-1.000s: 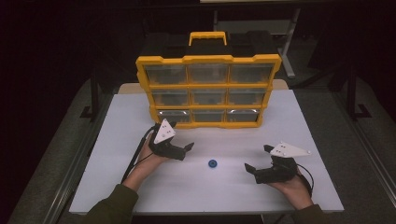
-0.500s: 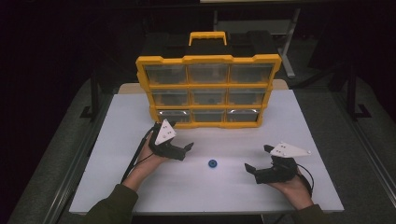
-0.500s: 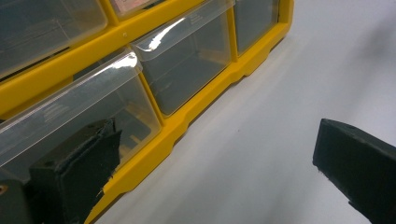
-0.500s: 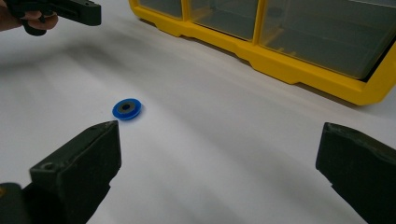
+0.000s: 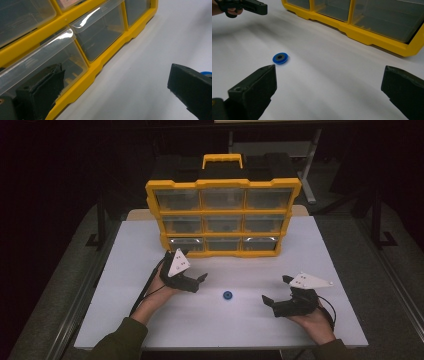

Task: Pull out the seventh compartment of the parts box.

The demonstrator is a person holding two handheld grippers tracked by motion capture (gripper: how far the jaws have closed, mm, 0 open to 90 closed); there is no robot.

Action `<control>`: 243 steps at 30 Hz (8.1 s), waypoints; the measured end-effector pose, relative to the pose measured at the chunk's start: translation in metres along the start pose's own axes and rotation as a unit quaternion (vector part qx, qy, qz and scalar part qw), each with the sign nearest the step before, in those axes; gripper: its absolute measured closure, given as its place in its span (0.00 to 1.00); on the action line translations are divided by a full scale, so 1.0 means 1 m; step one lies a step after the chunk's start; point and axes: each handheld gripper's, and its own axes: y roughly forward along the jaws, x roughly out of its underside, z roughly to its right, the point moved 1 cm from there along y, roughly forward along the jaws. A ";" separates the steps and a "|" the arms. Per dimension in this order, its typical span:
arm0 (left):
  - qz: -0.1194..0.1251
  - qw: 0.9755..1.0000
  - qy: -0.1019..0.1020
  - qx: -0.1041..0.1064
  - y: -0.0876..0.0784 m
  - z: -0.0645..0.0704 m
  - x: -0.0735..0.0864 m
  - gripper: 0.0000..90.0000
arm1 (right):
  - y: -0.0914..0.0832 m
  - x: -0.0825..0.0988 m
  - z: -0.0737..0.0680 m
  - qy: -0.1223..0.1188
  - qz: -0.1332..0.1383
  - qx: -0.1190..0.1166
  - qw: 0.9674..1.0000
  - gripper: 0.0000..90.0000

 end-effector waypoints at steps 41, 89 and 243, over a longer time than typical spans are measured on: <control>-0.019 0.996 0.084 -0.031 0.001 0.009 -0.003 0.00 | -0.001 0.000 0.000 0.000 0.001 -0.001 1.000 0.00; -0.040 0.984 0.162 -0.060 0.001 0.014 -0.005 0.00 | -0.001 0.000 0.000 -0.001 0.001 -0.001 1.000 0.00; -0.160 0.831 0.429 -0.317 0.037 0.003 0.006 0.21 | -0.003 0.000 0.001 0.001 0.004 0.007 1.000 0.00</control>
